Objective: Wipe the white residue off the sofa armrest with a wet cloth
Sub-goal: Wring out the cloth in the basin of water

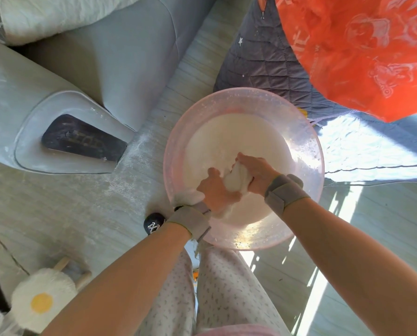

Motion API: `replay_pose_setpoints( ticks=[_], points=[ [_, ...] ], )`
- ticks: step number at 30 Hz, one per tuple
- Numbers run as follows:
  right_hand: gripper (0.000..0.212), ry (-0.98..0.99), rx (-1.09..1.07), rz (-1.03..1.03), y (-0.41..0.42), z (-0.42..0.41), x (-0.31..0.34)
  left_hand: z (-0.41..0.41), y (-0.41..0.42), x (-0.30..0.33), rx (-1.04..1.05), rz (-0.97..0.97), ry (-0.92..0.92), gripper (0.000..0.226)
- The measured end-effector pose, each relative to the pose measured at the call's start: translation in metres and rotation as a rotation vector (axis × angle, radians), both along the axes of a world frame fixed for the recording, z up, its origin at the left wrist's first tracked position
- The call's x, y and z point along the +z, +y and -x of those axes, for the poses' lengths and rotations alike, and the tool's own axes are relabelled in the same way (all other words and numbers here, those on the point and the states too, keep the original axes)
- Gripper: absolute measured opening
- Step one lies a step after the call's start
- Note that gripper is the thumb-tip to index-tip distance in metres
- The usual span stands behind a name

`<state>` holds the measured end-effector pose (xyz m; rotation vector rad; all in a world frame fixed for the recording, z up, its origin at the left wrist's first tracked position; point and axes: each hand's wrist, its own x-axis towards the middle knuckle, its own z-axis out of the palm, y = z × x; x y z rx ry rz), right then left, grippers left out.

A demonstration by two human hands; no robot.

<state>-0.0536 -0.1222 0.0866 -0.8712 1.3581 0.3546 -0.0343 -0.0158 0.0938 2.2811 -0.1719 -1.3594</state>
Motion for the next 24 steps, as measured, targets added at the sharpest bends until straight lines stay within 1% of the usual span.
replay_pose_setpoints(
  ticks=[2,3,5,6,8,9,11,13,14,16,18,20,21,22,24],
  points=[
    [0.023,-0.140,-0.062,-0.104,-0.007,0.004,0.003,-0.006,0.001,0.000,0.163,-0.020,0.116,0.052],
    [0.021,-0.197,-0.061,-0.171,-0.010,0.005,0.008,-0.009,0.003,-0.002,0.215,0.016,0.207,0.054],
    [0.029,-0.265,-0.006,-0.286,-0.015,0.010,0.012,-0.014,0.008,-0.002,0.339,0.116,0.432,0.058],
    [0.036,-0.281,0.022,-0.299,-0.019,0.013,0.009,-0.016,0.010,0.000,0.402,0.158,0.537,0.053],
    [0.045,-0.340,0.042,-0.339,-0.023,0.020,0.010,-0.018,0.016,0.001,0.468,0.249,0.680,0.029],
    [0.044,-0.374,0.032,-0.344,-0.022,0.023,0.012,-0.018,0.017,0.003,0.487,0.288,0.747,0.020],
    [0.037,-0.465,0.035,-0.373,-0.018,0.026,0.014,-0.018,0.018,0.009,0.542,0.347,0.868,0.020],
    [0.059,-0.547,0.081,-0.447,-0.016,0.029,0.008,-0.019,0.016,0.015,0.620,0.387,0.971,0.026],
    [0.067,-0.562,0.091,-0.458,-0.015,0.029,0.006,-0.020,0.015,0.018,0.658,0.392,1.007,0.028],
    [0.070,-0.586,0.123,-0.404,-0.015,0.027,0.001,-0.023,0.014,0.021,0.681,0.361,1.050,0.036],
    [0.058,-0.565,0.095,-0.335,-0.014,0.022,0.003,-0.025,0.015,0.020,0.651,0.325,1.061,0.047],
    [0.040,-0.524,-0.014,-0.281,-0.012,0.016,0.006,-0.024,0.016,0.021,0.671,0.341,1.089,0.054],
    [0.035,-0.498,-0.049,-0.242,-0.011,0.013,0.010,-0.023,0.016,0.021,0.692,0.366,1.095,0.055],
    [0.035,-0.470,-0.056,-0.190,-0.011,0.010,0.013,-0.023,0.016,0.021,0.695,0.386,1.085,0.053],
    [0.038,-0.410,-0.023,-0.081,-0.010,0.006,0.016,-0.026,0.015,0.025,0.634,0.393,1.042,0.040]
  ],
)
